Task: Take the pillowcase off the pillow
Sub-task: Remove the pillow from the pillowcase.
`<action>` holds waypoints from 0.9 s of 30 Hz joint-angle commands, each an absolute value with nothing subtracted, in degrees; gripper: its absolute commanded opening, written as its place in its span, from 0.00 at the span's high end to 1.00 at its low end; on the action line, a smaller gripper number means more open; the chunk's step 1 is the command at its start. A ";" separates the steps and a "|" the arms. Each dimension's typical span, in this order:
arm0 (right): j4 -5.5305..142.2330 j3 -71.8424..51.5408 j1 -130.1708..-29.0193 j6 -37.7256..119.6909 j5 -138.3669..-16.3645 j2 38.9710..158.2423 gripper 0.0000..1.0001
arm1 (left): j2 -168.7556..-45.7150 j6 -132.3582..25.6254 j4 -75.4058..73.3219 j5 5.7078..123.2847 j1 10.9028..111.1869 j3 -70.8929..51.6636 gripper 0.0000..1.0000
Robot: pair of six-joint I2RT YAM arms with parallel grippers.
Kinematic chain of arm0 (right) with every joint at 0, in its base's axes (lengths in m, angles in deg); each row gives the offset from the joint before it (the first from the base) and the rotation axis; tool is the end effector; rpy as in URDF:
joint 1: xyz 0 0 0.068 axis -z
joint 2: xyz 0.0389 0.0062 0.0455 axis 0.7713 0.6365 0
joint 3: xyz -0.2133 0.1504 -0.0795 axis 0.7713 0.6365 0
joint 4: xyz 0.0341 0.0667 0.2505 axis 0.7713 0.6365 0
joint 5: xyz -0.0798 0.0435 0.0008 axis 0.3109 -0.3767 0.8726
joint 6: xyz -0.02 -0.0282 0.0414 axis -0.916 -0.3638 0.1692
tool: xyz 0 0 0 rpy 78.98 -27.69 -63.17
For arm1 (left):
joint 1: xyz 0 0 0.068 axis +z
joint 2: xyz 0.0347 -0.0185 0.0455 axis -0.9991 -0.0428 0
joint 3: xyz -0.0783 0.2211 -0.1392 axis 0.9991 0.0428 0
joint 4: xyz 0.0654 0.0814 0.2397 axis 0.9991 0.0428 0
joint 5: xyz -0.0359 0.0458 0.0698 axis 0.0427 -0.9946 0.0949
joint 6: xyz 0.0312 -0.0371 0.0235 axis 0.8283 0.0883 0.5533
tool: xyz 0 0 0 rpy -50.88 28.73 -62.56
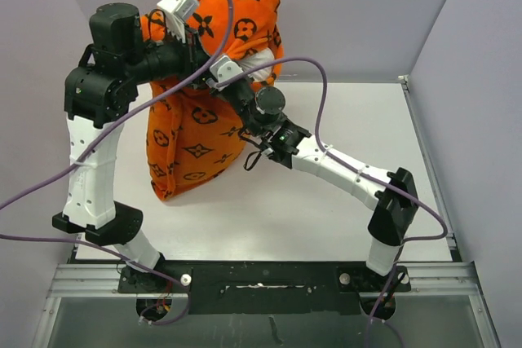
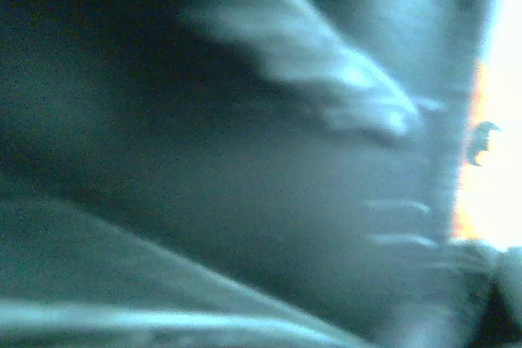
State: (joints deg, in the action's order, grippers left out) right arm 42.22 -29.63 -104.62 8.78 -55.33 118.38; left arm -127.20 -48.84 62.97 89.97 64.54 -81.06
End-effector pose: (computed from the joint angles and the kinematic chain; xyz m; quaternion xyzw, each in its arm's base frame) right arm 0.2540 0.3366 0.4447 -0.2862 0.5041 0.1318 0.8041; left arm 0.2350 -0.1212 0.5745 0.2820 0.7202 -0.3736 0.5120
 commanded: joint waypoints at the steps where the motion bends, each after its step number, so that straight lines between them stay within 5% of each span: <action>1: 31.25 -29.00 -104.84 1.53 -49.67 121.45 1.00 | -123.56 -52.46 58.85 105.22 63.04 -87.18 1.00; 10: 30.35 -16.63 -103.15 8.38 -46.92 113.89 1.00 | -116.36 -47.09 47.43 105.80 80.47 -85.03 1.00; 15: 30.09 -8.61 -102.30 12.18 -45.99 107.80 1.00 | -108.06 -35.46 32.76 92.45 80.66 -71.69 1.00; 27: 33.07 4.44 -101.56 17.65 -39.66 99.08 1.00 | -105.34 -17.67 16.78 71.74 80.61 -63.94 1.00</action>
State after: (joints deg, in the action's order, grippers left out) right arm 28.64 -0.27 -105.14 15.21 -51.20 101.82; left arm -111.31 -27.68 35.98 85.10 79.53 -63.83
